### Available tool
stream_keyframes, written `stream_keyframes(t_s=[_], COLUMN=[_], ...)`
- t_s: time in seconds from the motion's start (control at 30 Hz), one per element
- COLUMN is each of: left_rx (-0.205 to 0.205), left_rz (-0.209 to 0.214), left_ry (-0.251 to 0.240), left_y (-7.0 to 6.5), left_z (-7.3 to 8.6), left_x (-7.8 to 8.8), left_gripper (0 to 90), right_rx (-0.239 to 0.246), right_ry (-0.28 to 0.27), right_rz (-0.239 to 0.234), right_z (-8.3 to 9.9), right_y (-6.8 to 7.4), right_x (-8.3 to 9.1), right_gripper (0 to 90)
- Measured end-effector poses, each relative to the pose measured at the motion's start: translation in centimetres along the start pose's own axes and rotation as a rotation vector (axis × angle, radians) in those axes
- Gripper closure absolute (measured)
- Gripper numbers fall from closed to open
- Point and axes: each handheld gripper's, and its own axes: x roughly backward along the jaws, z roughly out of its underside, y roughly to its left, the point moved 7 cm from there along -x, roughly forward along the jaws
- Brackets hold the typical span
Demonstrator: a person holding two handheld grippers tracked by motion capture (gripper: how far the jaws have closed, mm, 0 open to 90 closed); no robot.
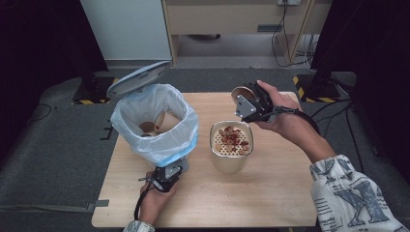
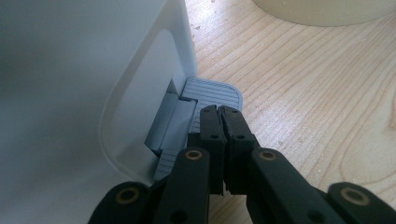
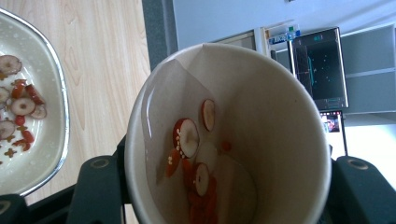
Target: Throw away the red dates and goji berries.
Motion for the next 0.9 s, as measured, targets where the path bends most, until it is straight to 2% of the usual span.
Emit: stream_keyframes(t_s=[0.37,0.57,0.9], left_rx=[0.0,0.0,0.001], left_rz=[0.001,0.0,0.0], left_ry=[0.002,0.002,0.002], left_y=[0.0,0.0,0.0], left_z=[0.0,0.0,0.0], left_x=[0.0,0.0,0.0], left_gripper=[87.5,87.4,87.5], right_rx=[0.014,0.042,0.055], right_ry=[-0.001,0.007,0.012], right_rz=[0.012,0.021,0.027], right_z=[-0.5,-0.7,-0.6], right_y=[-0.9,-1.4,-1.4], right_x=[0.5,0.7,0.7], right_gripper=[38.1,38.1,38.1])
